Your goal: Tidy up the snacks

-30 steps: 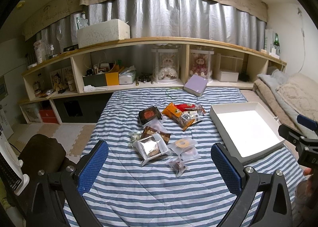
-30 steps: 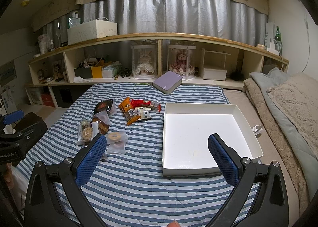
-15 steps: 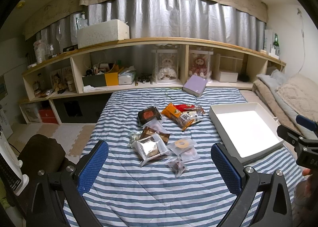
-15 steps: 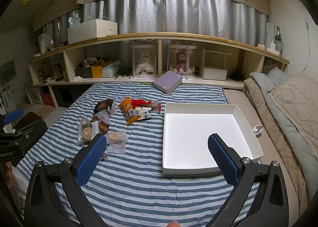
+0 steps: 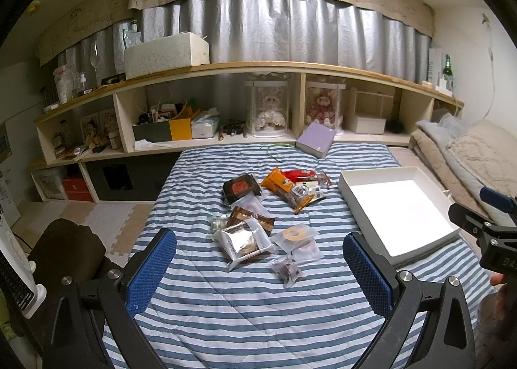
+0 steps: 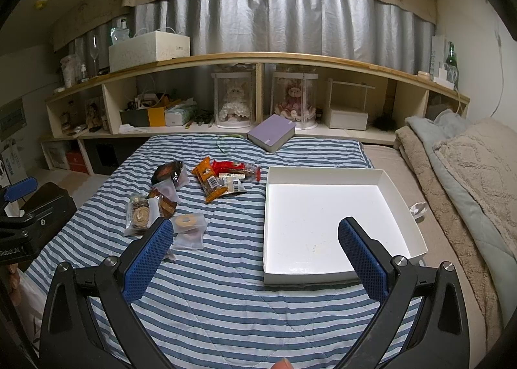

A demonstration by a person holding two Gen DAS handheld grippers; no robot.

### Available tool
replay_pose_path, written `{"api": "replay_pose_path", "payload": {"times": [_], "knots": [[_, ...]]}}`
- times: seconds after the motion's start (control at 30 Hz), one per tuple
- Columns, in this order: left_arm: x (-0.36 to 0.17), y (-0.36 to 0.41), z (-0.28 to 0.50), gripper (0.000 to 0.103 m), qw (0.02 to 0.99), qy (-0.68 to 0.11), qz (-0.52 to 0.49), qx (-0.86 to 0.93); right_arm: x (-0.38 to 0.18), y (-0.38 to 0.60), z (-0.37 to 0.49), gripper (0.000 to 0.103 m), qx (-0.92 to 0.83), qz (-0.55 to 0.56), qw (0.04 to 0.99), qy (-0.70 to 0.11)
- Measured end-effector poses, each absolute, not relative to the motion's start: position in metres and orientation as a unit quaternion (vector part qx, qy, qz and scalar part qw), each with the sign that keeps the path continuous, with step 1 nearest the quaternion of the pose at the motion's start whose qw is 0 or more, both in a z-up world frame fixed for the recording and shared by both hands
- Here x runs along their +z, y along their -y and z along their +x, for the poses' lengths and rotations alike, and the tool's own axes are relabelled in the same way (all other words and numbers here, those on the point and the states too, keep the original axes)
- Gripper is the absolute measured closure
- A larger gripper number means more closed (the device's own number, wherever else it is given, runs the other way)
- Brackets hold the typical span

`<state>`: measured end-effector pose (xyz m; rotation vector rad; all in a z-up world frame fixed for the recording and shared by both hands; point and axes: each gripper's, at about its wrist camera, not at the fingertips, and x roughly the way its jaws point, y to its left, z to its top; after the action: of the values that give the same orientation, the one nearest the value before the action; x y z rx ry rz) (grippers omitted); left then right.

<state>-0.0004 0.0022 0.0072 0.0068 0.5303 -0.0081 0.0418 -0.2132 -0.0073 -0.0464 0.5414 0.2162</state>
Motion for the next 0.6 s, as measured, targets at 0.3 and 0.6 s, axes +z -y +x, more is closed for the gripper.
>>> {"api": "replay_pose_path", "payload": {"times": [0.3, 0.6], "knots": [[0.0104, -0.0028, -0.0002, 0.000, 0.965, -0.262, 0.003, -0.004, -0.0068, 0.2128, 0.0419, 0.000, 0.106, -0.023, 0.958, -0.267], [0.0144, 0.0052, -0.0013, 0.000, 0.966, -0.260, 0.006, -0.005, -0.0073, 0.2122, 0.0409, 0.000, 0.107, -0.023, 0.958, -0.267]]}}
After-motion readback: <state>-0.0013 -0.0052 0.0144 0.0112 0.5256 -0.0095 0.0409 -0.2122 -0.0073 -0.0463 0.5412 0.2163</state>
